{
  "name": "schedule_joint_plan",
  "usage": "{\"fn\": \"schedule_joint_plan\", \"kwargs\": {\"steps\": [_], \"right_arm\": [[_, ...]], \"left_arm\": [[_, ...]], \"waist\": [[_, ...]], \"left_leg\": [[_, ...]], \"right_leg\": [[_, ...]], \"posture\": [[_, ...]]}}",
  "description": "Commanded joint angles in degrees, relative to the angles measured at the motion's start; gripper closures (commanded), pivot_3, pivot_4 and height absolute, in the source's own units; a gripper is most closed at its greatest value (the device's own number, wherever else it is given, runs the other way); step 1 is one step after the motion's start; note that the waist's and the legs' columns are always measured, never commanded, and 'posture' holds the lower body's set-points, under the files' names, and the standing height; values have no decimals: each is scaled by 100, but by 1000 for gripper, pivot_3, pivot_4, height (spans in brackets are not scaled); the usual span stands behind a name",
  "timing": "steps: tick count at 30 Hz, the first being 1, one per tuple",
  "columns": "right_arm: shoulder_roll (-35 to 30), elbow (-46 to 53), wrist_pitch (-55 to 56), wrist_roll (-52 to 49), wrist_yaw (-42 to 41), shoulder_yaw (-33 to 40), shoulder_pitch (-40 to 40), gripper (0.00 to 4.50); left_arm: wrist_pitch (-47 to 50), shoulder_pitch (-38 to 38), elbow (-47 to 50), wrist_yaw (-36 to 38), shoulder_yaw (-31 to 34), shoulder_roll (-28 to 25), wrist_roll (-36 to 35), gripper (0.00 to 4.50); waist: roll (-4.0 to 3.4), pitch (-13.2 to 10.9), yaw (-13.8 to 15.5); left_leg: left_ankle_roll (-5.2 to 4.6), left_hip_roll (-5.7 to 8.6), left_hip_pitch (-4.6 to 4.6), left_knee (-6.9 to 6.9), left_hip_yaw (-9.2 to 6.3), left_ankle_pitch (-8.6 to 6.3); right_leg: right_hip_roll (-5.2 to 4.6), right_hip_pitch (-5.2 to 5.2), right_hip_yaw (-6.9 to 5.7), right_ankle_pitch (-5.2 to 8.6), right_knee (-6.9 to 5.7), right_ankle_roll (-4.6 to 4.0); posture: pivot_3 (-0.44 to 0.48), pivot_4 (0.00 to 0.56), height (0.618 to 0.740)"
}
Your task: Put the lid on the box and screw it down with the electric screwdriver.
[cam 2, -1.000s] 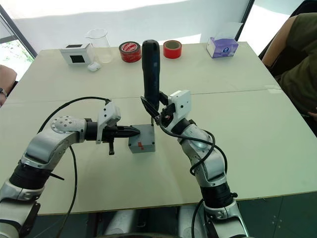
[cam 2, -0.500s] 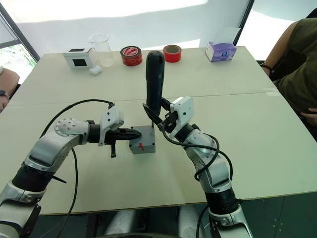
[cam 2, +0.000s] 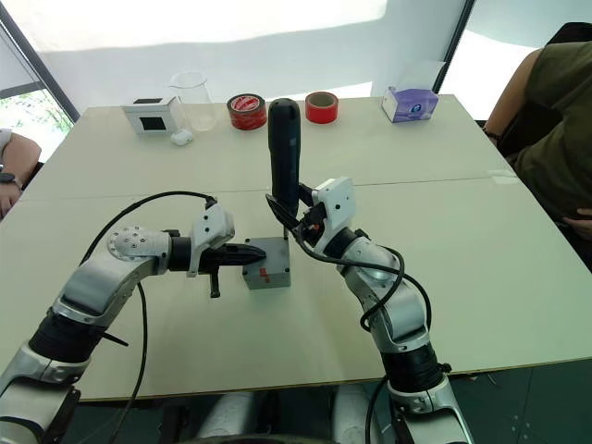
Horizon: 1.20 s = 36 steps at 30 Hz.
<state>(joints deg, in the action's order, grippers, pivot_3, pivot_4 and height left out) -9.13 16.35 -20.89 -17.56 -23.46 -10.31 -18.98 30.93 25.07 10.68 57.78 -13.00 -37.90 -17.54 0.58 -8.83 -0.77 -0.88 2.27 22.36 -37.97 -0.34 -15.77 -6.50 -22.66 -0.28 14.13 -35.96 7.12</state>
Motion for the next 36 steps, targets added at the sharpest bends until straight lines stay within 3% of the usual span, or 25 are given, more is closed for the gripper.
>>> {"fn": "schedule_joint_plan", "kwargs": {"steps": [1, 13, 20, 36], "right_arm": [[-125, -364, -344, 191, -27, -212, 330, 2663], [-202, -273, -374, 308, -39, -300, 540, 2663], [-224, -271, -344, 347, -57, -295, 554, 2663], [-328, 45, -430, 250, -111, -118, 300, 2663]], "left_arm": [[51, -136, -164, 13, -137, -45, 164, 4500], [-36, -99, -280, 92, -179, -43, 214, 4500], [-110, -48, -372, 152, -209, -31, 244, 4500], [225, -19, 52, 26, -315, 65, 182, 4500]], "waist": [[1, 8, 0], [2, 58, 0], [12, 72, 2], [10, 81, 21]], "left_leg": [[0, 0, 0, 1, 0, 0], [-4, -1, -19, 12, -3, -3], [-6, 2, -88, 76, 0, -6], [-5, 1, -85, 91, -2, -7]], "right_leg": [[0, 1, 0, 0, 0, -1], [-1, 5, -1, 6, 15, -8], [-14, 50, -1, 14, 60, -22], [-33, 47, -1, 15, 77, -24]], "posture": [[0, 150, 740], [0, 150, 740], [0, 150, 740], [0, 150, 740]]}}
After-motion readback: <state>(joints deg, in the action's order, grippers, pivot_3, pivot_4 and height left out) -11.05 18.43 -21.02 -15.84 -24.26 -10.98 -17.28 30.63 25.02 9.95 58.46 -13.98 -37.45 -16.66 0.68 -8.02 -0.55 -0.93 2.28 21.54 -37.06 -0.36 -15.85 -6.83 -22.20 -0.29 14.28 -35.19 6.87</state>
